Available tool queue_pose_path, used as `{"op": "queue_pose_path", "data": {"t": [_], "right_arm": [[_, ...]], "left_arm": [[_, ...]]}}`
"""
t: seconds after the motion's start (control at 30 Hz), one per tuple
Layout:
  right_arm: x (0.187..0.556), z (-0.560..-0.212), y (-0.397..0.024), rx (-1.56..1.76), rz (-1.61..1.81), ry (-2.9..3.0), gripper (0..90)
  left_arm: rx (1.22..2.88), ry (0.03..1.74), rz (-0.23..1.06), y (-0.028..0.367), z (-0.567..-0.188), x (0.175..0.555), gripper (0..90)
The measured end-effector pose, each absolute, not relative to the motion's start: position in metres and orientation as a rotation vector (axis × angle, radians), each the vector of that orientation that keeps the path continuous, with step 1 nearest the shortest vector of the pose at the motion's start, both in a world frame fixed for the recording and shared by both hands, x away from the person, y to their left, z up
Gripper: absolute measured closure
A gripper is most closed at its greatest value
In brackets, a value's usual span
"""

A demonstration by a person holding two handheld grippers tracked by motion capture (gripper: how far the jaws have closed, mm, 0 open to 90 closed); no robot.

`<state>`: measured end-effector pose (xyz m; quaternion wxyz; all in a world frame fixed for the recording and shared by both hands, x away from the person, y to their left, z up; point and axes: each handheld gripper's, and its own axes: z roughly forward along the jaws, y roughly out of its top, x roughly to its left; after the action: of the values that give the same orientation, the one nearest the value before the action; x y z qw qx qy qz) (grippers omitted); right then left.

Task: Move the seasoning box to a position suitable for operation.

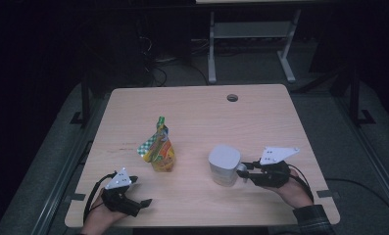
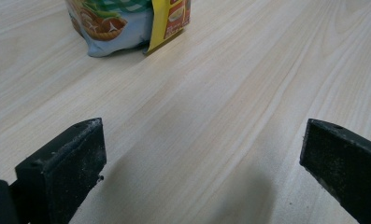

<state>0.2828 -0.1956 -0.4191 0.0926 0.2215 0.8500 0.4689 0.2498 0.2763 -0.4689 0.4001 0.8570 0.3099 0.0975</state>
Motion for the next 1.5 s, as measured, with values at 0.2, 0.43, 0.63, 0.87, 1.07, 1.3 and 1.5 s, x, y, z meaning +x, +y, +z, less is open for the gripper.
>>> {"op": "queue_pose_path", "data": {"t": [0.2,0.43,0.63,0.87,1.07,1.3,1.5], "right_arm": [[0.268,-0.423,-0.193,0.626,1.422,2.551,68.9],[0.254,-0.427,-0.194,0.608,1.418,2.582,68.7],[0.252,-0.430,-0.195,0.613,1.416,2.590,68.3],[0.250,-0.432,-0.200,0.673,1.423,2.590,52.8],[0.238,-0.433,-0.215,0.752,1.409,2.538,48.4],[0.223,-0.437,-0.226,0.807,1.402,2.522,64.9],[0.213,-0.445,-0.215,0.792,1.437,2.578,89.9]], "left_arm": [[2.171,0.780,0.246,0.276,-0.469,0.250,0.0],[2.170,0.779,0.241,0.276,-0.470,0.250,0.0],[2.178,0.773,0.238,0.276,-0.471,0.250,0.0],[2.170,0.779,0.232,0.276,-0.470,0.249,0.0],[2.173,0.773,0.234,0.276,-0.470,0.249,0.0],[2.168,0.767,0.235,0.275,-0.470,0.249,0.0],[2.177,0.758,0.225,0.273,-0.470,0.248,0.0]]}}
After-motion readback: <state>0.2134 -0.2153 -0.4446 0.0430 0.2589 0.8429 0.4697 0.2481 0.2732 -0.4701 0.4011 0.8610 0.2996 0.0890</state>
